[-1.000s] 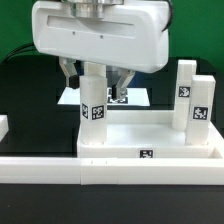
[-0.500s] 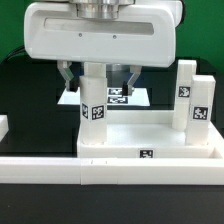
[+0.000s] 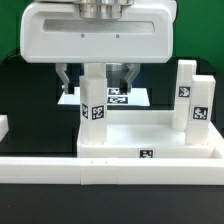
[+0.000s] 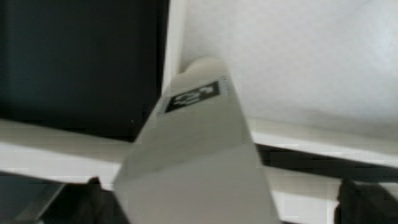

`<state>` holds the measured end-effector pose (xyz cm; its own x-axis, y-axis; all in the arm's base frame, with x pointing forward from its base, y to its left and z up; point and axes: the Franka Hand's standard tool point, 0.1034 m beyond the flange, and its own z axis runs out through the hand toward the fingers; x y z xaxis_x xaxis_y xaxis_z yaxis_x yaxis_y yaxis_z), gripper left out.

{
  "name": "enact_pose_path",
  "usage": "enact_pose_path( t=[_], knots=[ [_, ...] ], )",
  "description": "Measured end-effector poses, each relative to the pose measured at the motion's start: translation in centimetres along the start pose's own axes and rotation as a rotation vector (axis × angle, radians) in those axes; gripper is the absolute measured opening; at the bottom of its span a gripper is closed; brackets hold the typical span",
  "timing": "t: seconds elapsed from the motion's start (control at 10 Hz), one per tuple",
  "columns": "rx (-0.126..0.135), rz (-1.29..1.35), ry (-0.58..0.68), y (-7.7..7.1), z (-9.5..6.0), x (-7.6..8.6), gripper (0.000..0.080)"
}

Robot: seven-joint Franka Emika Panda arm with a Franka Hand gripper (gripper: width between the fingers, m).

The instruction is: Assemble desk

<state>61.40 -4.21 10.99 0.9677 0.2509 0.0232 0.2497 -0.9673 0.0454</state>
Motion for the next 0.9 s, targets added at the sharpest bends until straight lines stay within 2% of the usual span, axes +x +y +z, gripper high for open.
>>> enact_pose_path(
  t=[0.1, 0.3, 0.5, 0.6, 0.9],
  knots=[
    [-0.008, -0.096, -0.002, 0.18, -0.01, -0.03, 0.0649],
    [-0.009, -0.128, -0.003, 0.32, -0.01, -0.07, 0.0649],
    [-0.01, -0.125, -0.003, 0.35, 0.02, -0.09, 0.0378],
    [-0.009, -0.124, -0.004, 0.35, 0.03, -0.1, 0.0288],
    [-0.008, -0.012, -0.003, 0.41, 0.03, -0.13, 0.0288]
  ],
)
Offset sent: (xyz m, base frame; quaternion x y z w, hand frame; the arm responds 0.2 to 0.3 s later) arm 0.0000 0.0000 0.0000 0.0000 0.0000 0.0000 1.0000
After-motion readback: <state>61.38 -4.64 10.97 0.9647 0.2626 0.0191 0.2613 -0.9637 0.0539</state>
